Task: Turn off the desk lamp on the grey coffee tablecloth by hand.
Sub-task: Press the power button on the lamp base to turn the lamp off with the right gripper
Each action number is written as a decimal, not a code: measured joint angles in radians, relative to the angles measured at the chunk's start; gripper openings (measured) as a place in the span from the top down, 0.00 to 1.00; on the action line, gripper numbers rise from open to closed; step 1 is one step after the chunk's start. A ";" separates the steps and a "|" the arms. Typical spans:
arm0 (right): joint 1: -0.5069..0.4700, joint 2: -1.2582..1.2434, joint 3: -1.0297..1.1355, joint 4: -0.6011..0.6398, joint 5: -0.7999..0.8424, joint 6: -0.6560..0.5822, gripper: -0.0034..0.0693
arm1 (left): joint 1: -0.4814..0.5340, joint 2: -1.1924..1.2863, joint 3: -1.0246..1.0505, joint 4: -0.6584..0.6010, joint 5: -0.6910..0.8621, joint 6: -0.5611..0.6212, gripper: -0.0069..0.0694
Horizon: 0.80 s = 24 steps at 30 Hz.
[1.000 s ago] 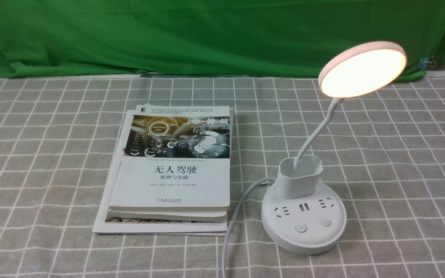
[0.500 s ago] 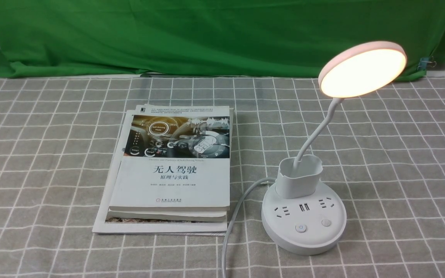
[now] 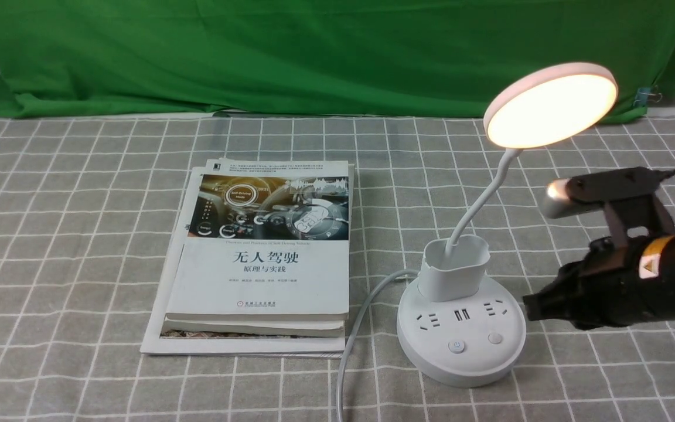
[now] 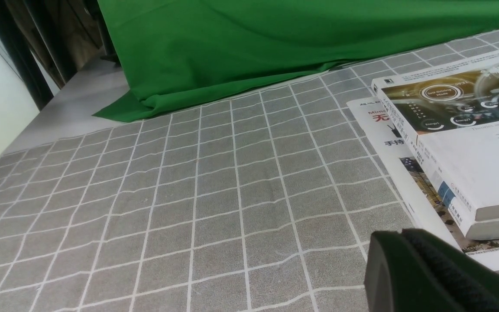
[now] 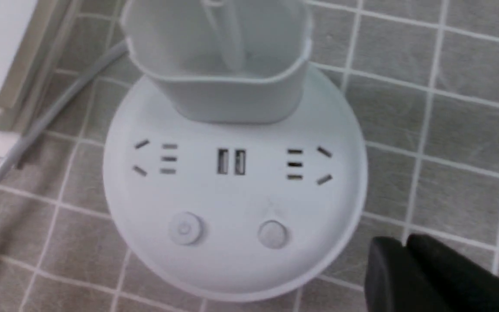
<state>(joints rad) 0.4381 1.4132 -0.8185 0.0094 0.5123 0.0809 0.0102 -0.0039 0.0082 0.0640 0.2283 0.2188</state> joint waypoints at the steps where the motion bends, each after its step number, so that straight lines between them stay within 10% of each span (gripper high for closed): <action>1: 0.003 0.005 -0.005 0.000 0.006 -0.002 0.83 | 0.000 0.000 0.000 0.000 0.000 0.000 0.91; 24: 0.075 0.248 -0.076 0.028 -0.019 -0.018 0.84 | 0.000 0.000 0.000 0.000 0.000 0.000 0.91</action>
<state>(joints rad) 0.5132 1.6614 -0.8950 0.0371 0.4934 0.0626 0.0102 -0.0039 0.0082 0.0640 0.2283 0.2188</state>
